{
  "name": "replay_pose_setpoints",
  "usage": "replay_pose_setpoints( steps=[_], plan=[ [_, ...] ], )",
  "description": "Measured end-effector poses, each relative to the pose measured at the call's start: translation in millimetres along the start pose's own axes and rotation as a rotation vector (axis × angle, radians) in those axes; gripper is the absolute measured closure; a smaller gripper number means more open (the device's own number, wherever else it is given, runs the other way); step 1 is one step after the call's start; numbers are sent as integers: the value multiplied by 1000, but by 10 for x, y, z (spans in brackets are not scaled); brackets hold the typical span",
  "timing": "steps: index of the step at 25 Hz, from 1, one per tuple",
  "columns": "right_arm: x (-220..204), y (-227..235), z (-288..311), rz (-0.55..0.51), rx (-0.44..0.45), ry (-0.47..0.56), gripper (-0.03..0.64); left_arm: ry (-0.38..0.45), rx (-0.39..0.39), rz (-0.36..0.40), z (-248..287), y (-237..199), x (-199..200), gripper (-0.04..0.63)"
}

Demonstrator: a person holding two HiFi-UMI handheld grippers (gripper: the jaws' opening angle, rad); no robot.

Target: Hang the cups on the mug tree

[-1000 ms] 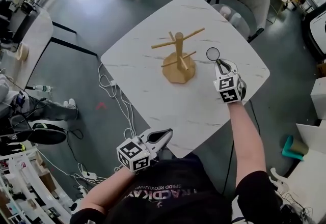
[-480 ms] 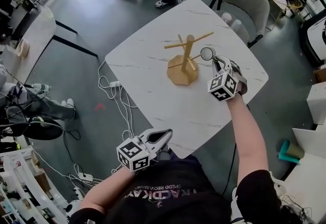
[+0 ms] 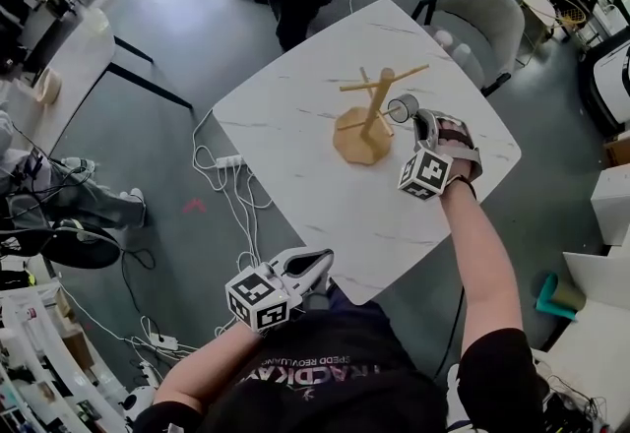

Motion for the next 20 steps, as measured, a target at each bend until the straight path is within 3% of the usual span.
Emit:
replay_pose_setpoints(
  steps=[11, 20],
  plan=[
    [201, -115, -86, -234, -86, -24, 577, 12, -7, -1, -173, -72, -29, 598],
    [378, -174, -163, -310, -77, -9, 576, 18, -12, 0, -301, -103, -62, 598]
  ],
)
Point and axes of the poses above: the fingertips, and each gripper's own axes: z forward along the fingers, y to its right, x out of its top, the point moved 7 cm from there along -z, backward along the fingers, and after that the axes turned 9 degrees about -y, right-handed, at the moved point
